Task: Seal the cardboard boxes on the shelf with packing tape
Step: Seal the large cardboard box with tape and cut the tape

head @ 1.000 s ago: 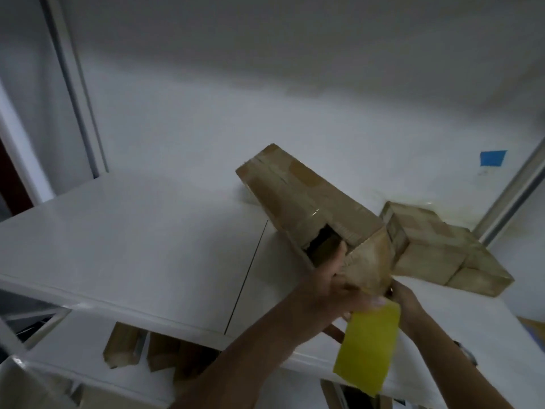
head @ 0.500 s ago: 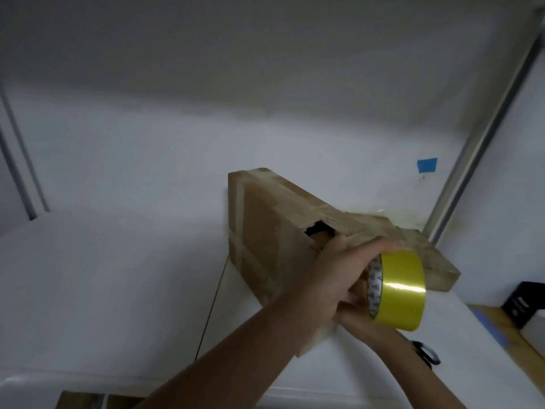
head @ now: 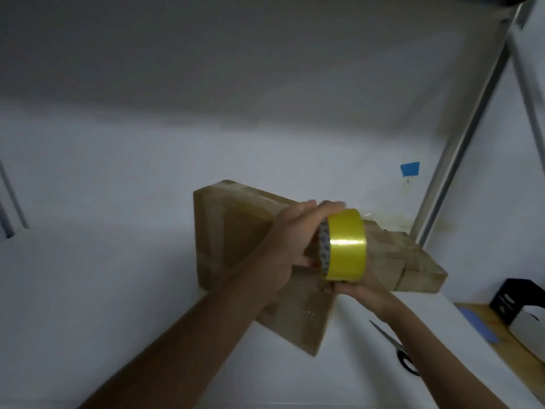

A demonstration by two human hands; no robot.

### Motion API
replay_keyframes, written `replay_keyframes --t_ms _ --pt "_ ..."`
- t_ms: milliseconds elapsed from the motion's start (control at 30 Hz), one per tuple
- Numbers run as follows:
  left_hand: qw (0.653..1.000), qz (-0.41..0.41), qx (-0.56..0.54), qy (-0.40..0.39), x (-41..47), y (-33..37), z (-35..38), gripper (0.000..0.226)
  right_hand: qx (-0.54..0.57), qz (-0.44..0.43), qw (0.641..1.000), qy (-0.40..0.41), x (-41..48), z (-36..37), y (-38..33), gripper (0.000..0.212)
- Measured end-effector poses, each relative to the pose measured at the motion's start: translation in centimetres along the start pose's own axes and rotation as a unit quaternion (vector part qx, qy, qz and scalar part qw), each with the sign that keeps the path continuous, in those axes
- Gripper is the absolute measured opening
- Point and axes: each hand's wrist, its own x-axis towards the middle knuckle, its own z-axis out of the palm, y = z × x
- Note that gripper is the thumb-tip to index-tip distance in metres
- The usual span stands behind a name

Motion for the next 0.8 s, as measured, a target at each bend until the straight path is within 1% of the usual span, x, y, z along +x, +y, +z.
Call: replay_keyframes --t_ms 33,67,133,167,233,267,333,400,467,533,567,600,633,667,700,733,767,800 --pt "1.000 0.009 -0.002 0.011 0.2 0.5 -0.6 0.026 0.000 0.005 1.000 -0.019 -0.1 -0.9 -0.6 0.136" --pt "1.000 0.019 0.002 0.021 0.5 0.9 -1.0 0.023 0.008 0.002 0.999 -0.040 0.0 -1.5 -0.6 0.139" --pt "0.999 0.032 0.013 0.038 1.0 1.6 -1.9 0.030 0.013 0.015 0.996 -0.088 0.3 -2.4 -1.0 0.136" --pt "0.998 0.033 0.015 0.043 1.2 1.8 -2.2 0.032 0.033 0.023 0.993 -0.115 0.3 -2.6 -1.1 0.132" --pt "0.999 0.031 0.009 0.043 1.6 2.0 -2.7 0.028 0.102 0.046 0.982 -0.151 0.9 -2.8 -1.4 0.122" --pt "0.999 0.029 0.004 0.040 1.8 2.1 -2.8 0.026 0.132 0.057 0.977 -0.159 1.2 -2.9 -1.4 0.117" --pt "0.999 0.019 -0.003 0.035 2.3 2.0 -2.9 0.029 0.160 0.074 0.969 -0.175 1.7 -3.0 -1.6 0.110" --pt "0.999 0.011 -0.008 0.033 2.7 2.0 -2.8 0.034 0.148 0.079 0.971 -0.170 1.9 -2.8 -1.9 0.109" --pt "0.999 0.001 -0.018 0.040 3.3 1.7 -2.6 0.033 0.135 0.072 0.976 -0.155 1.4 -2.7 -2.3 0.109" --pt "0.998 -0.018 -0.034 0.053 3.8 1.5 -2.4 0.026 0.138 0.039 0.982 -0.118 0.7 -2.1 -3.2 0.124" --pt "0.997 -0.032 -0.045 0.059 3.9 1.5 -2.2 0.024 0.127 0.008 0.989 -0.080 0.2 -1.6 -4.2 0.131" --pt "0.995 -0.048 -0.058 0.060 4.1 1.5 -2.1 0.026 0.099 -0.035 0.994 -0.022 -0.4 -0.9 -5.4 0.133" --pt "0.993 -0.066 -0.074 0.057 4.2 1.5 -1.9 0.031 0.053 -0.093 0.993 0.041 -0.9 -0.2 -6.7 0.129" --pt "0.991 -0.082 -0.090 0.054 4.5 1.5 -1.7 0.036 -0.011 -0.159 0.982 0.105 -1.4 0.5 -7.8 0.119" --pt "0.988 -0.096 -0.108 0.046 4.5 1.7 -1.4 0.039 -0.088 -0.222 0.957 0.163 -1.9 1.2 -8.8 0.105" --pt "0.986 -0.108 -0.123 0.036 4.6 1.8 -1.2 0.038 -0.158 -0.266 0.928 0.209 -2.1 1.6 -9.3 0.088" --pt "0.983 -0.120 -0.134 0.028 4.6 2.0 -1.0 0.037 -0.217 -0.290 0.901 0.239 -2.3 1.9 -9.7 0.072" --pt "0.981 -0.128 -0.141 0.025 4.7 2.2 -0.8 0.036 -0.258 -0.301 0.882 0.254 -2.3 2.1 -10.0 0.061"
